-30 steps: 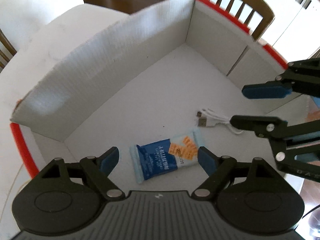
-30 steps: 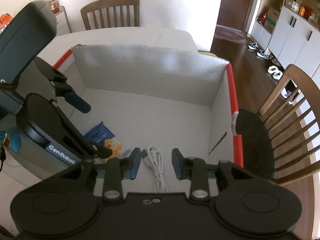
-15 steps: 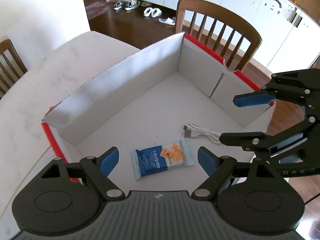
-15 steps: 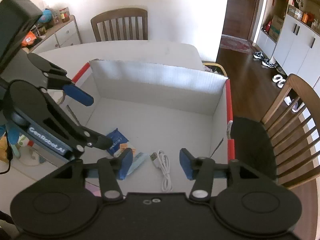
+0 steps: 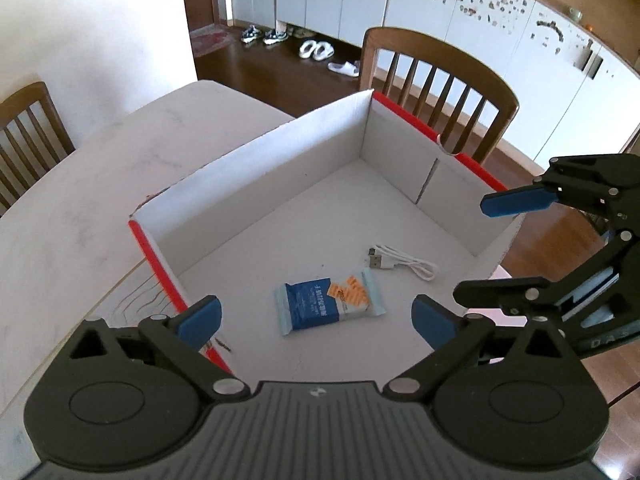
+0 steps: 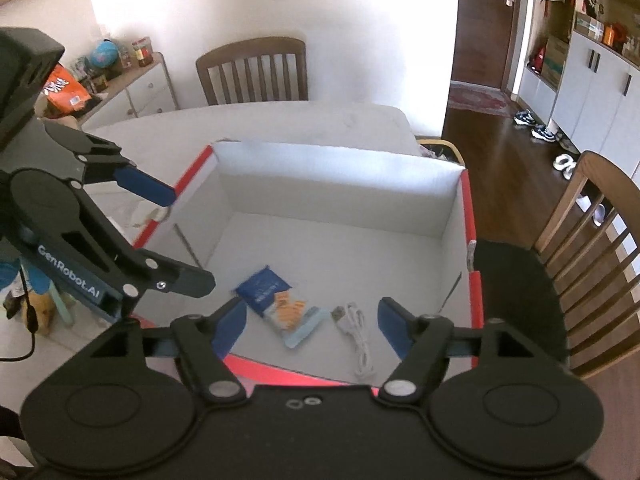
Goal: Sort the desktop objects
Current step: 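Open the left tool to drop the packet in the box while the right tool releases the cable, then move both tools back from the box to the snack pile on the table, then grasp the black snack packet with the left tool while the right tool grasps the teal stick, then carry the black packet with the left tool while the right tool carries the teal stick to the box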
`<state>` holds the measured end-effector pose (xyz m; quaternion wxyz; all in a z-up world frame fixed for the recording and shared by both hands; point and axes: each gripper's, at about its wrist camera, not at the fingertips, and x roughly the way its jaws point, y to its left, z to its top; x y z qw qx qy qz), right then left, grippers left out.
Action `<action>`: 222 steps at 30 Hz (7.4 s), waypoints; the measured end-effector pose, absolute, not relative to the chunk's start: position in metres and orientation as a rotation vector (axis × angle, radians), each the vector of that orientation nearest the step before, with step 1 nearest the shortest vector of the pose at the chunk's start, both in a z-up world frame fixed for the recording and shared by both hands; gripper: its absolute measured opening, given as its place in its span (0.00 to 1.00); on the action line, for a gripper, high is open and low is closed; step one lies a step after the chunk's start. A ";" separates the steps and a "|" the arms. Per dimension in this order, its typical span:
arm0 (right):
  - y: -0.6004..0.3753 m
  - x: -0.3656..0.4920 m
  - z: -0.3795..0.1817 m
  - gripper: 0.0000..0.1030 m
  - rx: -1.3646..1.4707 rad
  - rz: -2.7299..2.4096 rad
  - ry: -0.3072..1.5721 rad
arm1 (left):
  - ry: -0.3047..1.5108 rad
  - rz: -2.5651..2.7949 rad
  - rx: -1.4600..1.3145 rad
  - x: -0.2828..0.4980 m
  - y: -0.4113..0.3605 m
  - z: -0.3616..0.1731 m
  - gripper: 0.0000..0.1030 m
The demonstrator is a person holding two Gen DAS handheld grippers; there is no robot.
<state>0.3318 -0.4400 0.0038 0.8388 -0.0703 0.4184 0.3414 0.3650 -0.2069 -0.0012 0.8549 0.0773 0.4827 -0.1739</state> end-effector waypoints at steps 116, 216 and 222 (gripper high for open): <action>-0.142 0.161 -0.075 0.35 -0.387 0.901 0.868 | 0.937 0.096 -0.056 0.097 0.093 -0.106 0.93; -0.311 0.180 0.042 0.10 -0.160 0.681 0.787 | 0.632 -0.203 -0.046 0.139 -0.017 0.045 0.33; -0.335 0.208 0.041 0.10 -0.163 0.677 0.797 | 0.622 -0.193 -0.049 0.157 -0.035 0.049 0.33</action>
